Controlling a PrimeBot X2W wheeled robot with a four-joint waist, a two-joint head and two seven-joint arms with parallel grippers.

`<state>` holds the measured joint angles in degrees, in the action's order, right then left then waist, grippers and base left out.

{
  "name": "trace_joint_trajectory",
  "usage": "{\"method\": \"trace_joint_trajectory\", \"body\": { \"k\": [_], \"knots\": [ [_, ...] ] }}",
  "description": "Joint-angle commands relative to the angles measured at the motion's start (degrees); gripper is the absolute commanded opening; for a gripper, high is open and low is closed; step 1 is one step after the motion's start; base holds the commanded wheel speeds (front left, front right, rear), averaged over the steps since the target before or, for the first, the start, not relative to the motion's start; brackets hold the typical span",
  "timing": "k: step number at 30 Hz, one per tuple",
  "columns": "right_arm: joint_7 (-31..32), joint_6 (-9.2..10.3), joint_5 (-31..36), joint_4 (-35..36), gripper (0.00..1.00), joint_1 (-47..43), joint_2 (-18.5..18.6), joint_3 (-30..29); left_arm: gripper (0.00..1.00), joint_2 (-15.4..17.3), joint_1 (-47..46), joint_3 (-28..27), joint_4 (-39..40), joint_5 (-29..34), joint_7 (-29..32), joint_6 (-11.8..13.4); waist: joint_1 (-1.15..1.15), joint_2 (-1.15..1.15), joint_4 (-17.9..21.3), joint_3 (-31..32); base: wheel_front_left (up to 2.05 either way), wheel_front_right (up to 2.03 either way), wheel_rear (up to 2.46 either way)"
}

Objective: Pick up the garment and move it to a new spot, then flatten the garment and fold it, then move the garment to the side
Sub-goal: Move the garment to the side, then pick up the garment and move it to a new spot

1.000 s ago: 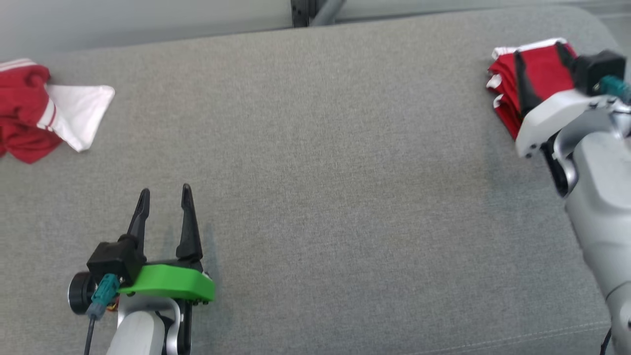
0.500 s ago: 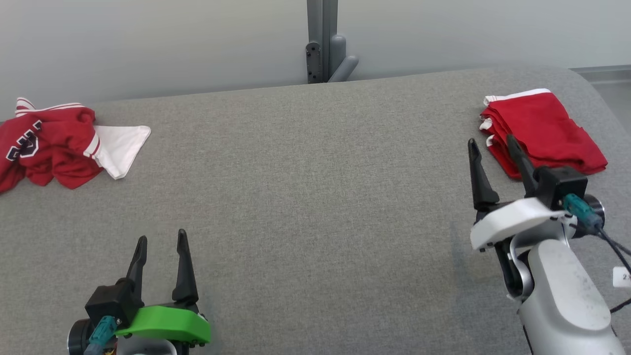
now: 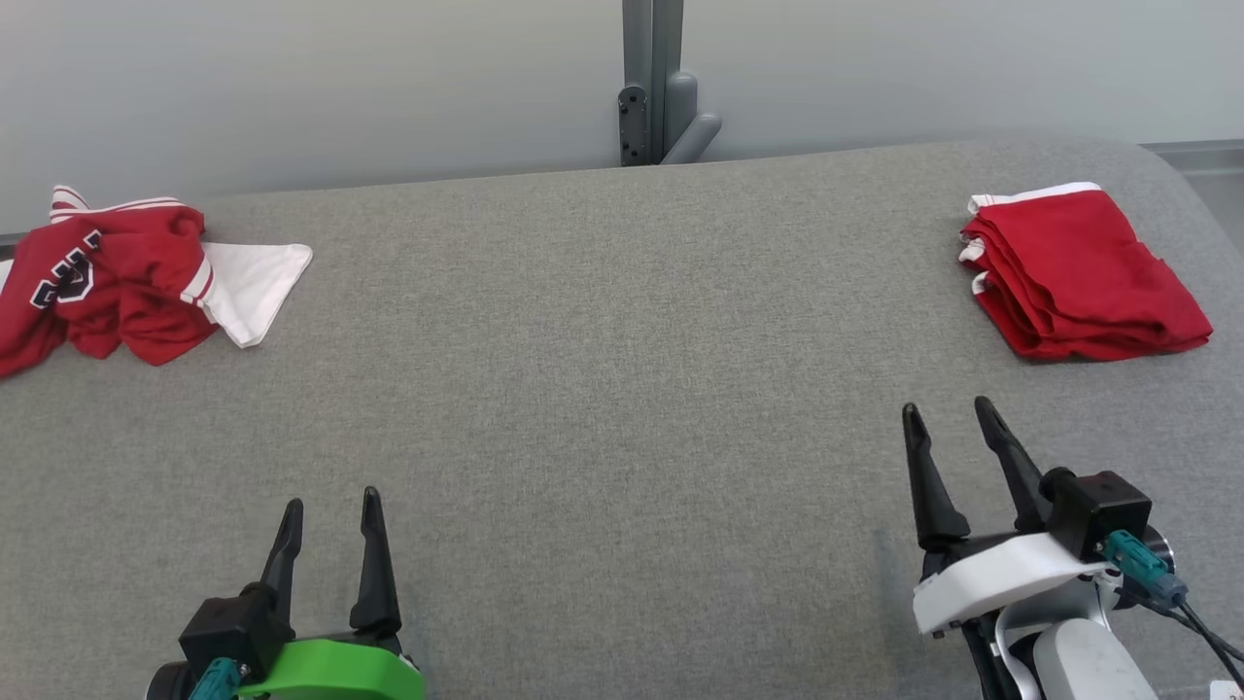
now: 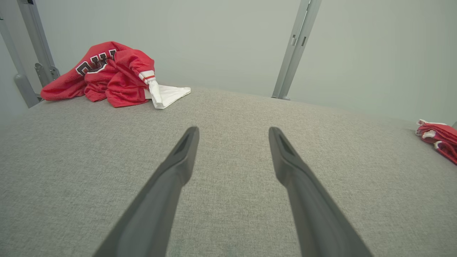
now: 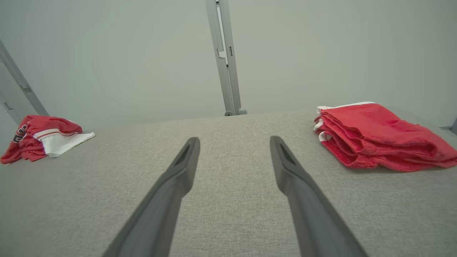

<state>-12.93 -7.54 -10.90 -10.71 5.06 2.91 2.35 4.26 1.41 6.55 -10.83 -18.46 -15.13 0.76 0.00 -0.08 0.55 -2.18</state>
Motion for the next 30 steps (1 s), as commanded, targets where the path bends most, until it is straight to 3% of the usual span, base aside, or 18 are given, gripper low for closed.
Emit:
{"method": "trace_joint_trajectory", "body": {
  "k": [1, 30],
  "knots": [
    [0.0, 0.1, -0.58, 0.54, 1.0, -0.66, 0.05, 0.38, 1.0, -0.13, 0.33, -0.03, 0.02, 0.17, -0.03, -0.22, 0.0, 0.08, 0.01, -0.14, 0.0, 0.0, 0.0],
    [1.1, 0.1, -1.77, 1.39, 1.0, -3.24, 0.02, 2.86, 1.0, -0.92, 0.37, -0.19, -1.76, 2.27, -0.04, -1.71, 0.0, 0.08, -0.49, 1.4, 0.0, 0.0, 0.0]
  ]
}}
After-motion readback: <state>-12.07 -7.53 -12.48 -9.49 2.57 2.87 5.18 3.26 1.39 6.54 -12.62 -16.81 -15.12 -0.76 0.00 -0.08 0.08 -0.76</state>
